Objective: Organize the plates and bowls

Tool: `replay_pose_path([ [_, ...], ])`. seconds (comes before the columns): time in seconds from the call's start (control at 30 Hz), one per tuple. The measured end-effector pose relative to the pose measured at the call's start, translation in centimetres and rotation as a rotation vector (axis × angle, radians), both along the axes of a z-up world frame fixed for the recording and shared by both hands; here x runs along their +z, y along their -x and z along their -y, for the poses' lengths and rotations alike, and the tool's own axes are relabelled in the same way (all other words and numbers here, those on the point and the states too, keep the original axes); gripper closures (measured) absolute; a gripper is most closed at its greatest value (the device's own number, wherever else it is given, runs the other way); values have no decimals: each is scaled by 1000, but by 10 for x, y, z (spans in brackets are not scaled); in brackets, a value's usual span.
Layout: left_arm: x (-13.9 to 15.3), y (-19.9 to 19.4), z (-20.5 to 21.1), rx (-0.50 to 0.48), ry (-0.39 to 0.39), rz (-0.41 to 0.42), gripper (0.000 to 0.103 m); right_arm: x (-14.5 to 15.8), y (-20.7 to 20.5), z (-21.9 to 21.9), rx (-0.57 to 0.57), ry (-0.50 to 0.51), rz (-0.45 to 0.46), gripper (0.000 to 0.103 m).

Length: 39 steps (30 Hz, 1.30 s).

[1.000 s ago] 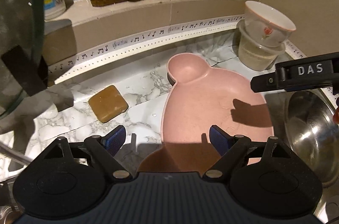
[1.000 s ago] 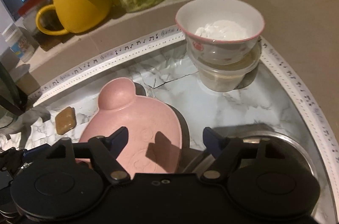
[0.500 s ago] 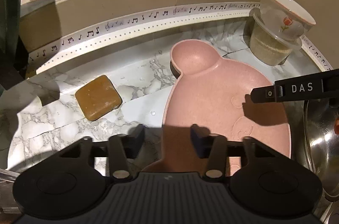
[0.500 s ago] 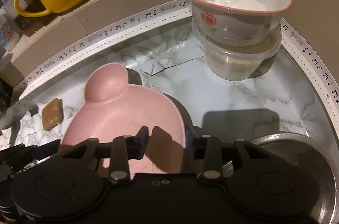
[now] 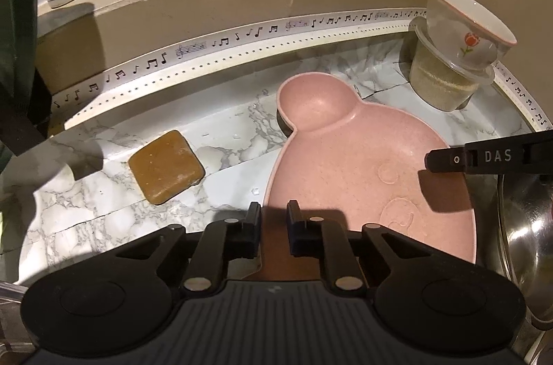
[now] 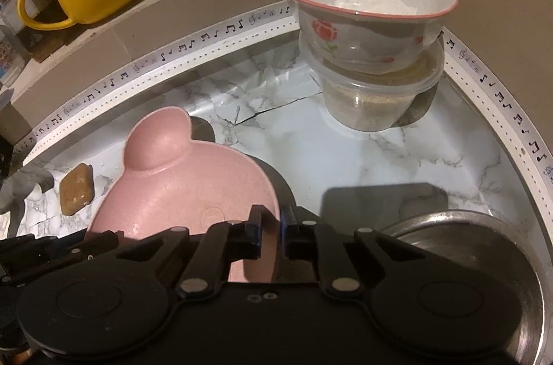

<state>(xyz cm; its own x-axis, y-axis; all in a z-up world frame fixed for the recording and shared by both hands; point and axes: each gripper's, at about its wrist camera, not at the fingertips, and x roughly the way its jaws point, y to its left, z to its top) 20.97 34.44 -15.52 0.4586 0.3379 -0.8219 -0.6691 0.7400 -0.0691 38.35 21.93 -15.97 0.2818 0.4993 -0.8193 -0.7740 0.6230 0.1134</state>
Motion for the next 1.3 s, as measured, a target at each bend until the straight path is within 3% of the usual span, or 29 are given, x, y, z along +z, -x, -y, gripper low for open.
replay_pose_path([
  [0.33, 6, 24, 4, 13, 26, 45, 89, 18, 21, 9, 2, -11, 21, 95],
  [0.67, 31, 55, 22, -10, 48, 83, 89, 49, 54, 37, -5, -50, 44, 97],
  [1.3, 94, 91, 110, -192, 26, 149, 89, 109, 122, 156, -136, -171, 83, 98],
])
